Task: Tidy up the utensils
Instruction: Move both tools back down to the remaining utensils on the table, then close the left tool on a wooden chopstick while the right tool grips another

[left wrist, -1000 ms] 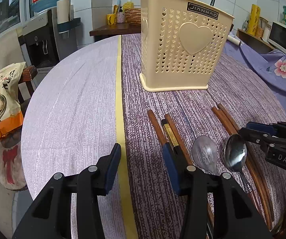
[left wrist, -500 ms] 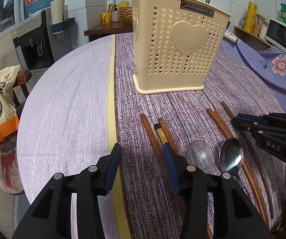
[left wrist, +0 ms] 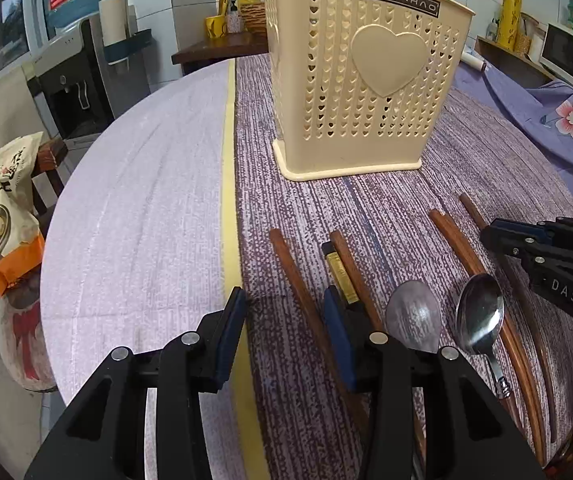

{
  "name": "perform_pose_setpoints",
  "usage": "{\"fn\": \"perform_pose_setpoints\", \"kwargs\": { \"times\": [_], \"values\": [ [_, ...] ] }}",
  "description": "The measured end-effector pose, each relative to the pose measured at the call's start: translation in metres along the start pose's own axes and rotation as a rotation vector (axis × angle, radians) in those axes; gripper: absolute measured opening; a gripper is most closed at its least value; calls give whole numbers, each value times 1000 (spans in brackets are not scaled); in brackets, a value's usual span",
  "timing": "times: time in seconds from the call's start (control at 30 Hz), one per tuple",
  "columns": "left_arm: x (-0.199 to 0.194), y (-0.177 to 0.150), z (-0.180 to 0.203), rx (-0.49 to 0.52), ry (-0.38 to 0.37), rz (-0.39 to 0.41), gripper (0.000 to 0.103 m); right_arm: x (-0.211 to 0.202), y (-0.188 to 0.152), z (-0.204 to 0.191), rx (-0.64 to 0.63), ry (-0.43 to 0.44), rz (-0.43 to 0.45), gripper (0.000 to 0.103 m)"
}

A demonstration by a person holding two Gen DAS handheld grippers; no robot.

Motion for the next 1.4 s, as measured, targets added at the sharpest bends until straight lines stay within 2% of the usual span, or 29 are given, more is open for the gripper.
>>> {"fn": "perform_pose_setpoints", "kwargs": {
  "times": [0.2,0.47,0.63,0.77,1.03,1.17,1.23,1.3,1.4],
  "values": [
    [6,7,4,-10,9,8,38,6,9,-4,20,-14,12,15],
    [4,6,1,-80,34,40,27,6,9,-5,47,-47,41,15],
    [4,6,0,-128,51,41,26,5,6,-5,61,-52,56,15],
    [5,8,5,-111,97,22,27,5,5,-7,60,-59,59,15],
    [5,9,5,-138,125,26,26,4,3,-7,65,-57,65,15],
    [6,10,8,-127,121,26,19,4,4,-5,74,-56,69,14],
    [6,10,9,-122,117,27,16,4,4,-2,86,-55,72,9],
    [7,10,10,-119,115,27,9,4,4,1,98,-41,72,9],
    [7,11,10,-123,110,28,9,4,5,2,107,-35,76,8]
  ]
}}
Point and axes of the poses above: each gripper's, at about its wrist camera, not at the fingertips, and x roughly the way its jaws point, z to its right, y to its top, the point moved 6 cm from there along x, roughly the way its jaws point, and after that the axes turned 2 degrees about -y, right-handed, at the moved point
